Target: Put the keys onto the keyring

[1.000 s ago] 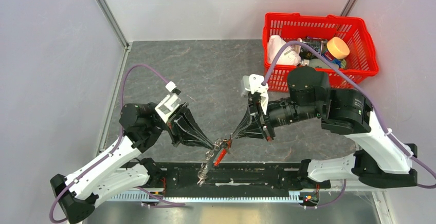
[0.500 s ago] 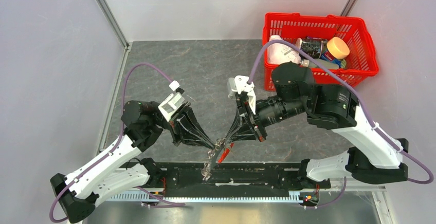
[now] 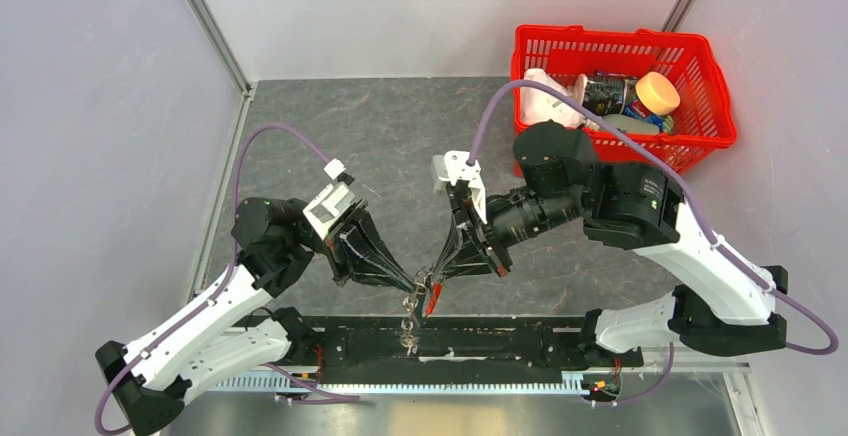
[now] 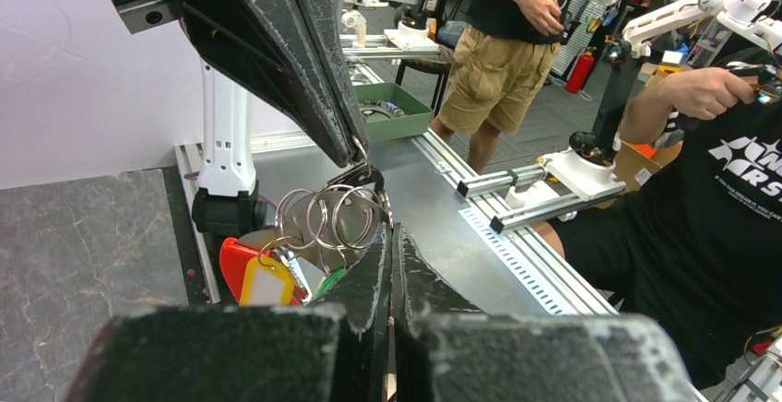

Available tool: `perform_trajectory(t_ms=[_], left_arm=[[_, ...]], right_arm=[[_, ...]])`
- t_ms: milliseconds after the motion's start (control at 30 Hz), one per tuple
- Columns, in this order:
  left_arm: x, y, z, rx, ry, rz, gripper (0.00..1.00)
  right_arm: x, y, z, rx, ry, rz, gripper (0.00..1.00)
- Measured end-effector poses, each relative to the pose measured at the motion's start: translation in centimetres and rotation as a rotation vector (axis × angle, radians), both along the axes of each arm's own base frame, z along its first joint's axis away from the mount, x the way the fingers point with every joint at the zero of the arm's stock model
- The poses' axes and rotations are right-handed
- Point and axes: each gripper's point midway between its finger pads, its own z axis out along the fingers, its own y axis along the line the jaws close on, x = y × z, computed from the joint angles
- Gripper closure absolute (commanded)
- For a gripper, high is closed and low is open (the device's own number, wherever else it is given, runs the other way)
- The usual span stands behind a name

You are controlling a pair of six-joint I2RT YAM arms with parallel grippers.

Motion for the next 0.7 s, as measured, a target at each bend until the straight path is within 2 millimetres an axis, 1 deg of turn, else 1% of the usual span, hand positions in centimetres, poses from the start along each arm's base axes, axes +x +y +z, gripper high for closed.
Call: perform_trajectory(t_ms=[400,700], left_arm=[[-0.2,0.2,0.0,-0.002,-0.008,-0.004,0.98],[-0.2,0.2,-0.2,0.005,-0.005,-0.002,0.98]], right_arm=[[0.1,1.1,-1.1,-0.033,0.021,0.025,1.00],[0.0,1.3,-1.3,-0.033,0.015,0.048,1.00]])
